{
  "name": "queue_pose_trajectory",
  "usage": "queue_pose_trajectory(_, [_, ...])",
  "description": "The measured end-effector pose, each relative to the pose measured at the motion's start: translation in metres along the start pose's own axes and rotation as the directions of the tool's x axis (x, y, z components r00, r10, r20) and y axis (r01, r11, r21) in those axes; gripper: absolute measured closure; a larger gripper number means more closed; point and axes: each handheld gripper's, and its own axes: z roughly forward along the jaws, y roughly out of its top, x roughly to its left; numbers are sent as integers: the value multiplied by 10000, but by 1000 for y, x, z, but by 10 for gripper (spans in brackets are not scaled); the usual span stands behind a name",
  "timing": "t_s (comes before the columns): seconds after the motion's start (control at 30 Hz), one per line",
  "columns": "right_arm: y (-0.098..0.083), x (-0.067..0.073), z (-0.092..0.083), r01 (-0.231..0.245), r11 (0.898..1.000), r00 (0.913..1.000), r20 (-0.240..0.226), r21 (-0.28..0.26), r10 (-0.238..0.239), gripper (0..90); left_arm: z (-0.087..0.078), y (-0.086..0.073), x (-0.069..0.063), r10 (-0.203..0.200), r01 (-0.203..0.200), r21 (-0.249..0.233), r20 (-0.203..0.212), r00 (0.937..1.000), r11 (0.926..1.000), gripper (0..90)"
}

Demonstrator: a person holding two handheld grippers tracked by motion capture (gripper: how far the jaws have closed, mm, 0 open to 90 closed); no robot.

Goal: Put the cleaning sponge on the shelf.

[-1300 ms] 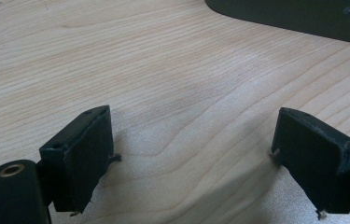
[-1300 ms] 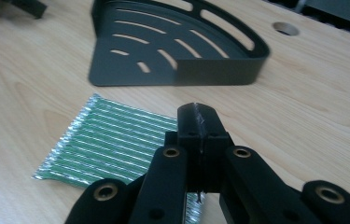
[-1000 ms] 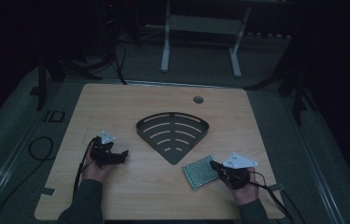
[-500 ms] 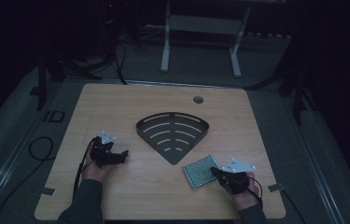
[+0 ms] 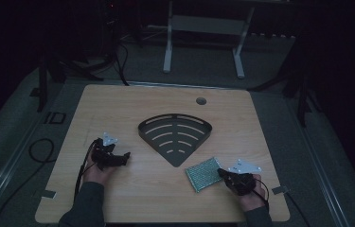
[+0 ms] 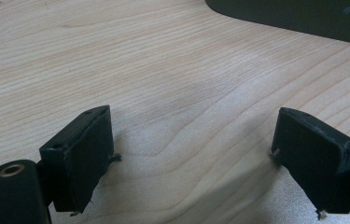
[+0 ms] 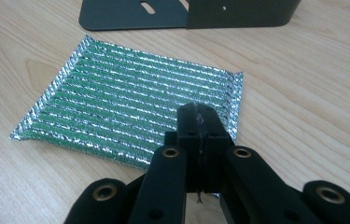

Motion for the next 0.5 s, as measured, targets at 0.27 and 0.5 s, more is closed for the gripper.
queue_pose_trajectory(0.27, [-4,7,0,261,9992,9996,-129,295,-257,895,0,0,0,2,-2,3,2,10000,10000,131])
queue_pose_trajectory(0.5, [-6,12,-3,306,9990,9991,-310,314,-296,896,0,0,0,-8,8,-3,-8,10000,10000,130])
